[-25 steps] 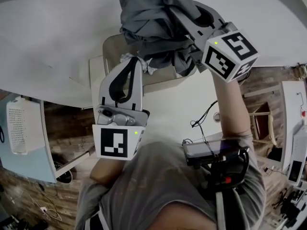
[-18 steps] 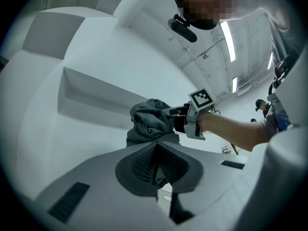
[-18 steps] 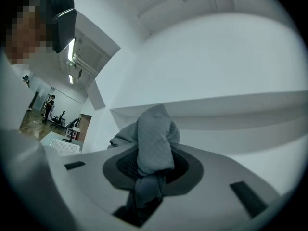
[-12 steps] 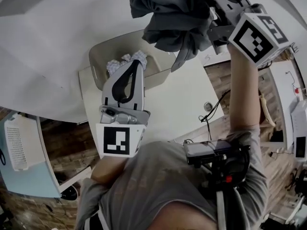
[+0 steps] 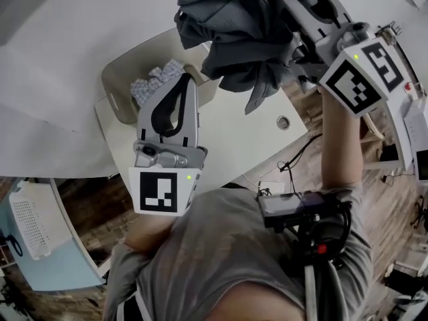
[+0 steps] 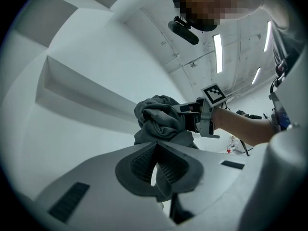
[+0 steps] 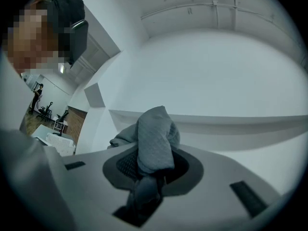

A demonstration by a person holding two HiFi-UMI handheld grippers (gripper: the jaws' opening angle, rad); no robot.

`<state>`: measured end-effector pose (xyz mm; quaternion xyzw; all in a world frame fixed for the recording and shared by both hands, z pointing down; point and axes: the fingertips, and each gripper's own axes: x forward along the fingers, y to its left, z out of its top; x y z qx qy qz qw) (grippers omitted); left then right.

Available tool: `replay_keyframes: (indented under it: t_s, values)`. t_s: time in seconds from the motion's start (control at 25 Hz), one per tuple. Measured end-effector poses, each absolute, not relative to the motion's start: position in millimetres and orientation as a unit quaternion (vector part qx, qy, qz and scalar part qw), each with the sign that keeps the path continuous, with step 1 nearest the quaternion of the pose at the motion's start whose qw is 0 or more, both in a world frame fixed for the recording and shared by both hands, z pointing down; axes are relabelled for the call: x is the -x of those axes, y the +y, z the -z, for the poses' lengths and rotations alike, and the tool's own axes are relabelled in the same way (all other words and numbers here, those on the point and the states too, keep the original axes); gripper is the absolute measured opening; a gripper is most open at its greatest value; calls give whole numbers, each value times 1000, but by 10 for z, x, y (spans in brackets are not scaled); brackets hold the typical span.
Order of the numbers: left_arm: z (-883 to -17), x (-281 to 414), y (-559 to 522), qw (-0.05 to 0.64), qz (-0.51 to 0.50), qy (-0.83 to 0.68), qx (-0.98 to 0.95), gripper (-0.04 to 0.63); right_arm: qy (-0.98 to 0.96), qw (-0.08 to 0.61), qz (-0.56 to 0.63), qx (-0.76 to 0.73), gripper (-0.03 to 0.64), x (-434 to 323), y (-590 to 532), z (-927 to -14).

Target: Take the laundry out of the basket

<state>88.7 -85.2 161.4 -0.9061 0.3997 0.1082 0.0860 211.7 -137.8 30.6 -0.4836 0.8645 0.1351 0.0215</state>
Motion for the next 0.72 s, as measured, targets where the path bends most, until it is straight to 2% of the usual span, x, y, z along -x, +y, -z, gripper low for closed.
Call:
replay_keyframes:
  t_s: [0.32,0.72]
  values:
    - [-1691,-1005,-802,88,-99,372,919,8,862,37,-97,497,95,-2213,-1088,-993]
    - [-1790,-1156,-701,74,-88,352,929,8,856,22,-30,516,95,-2347,-806,-2047]
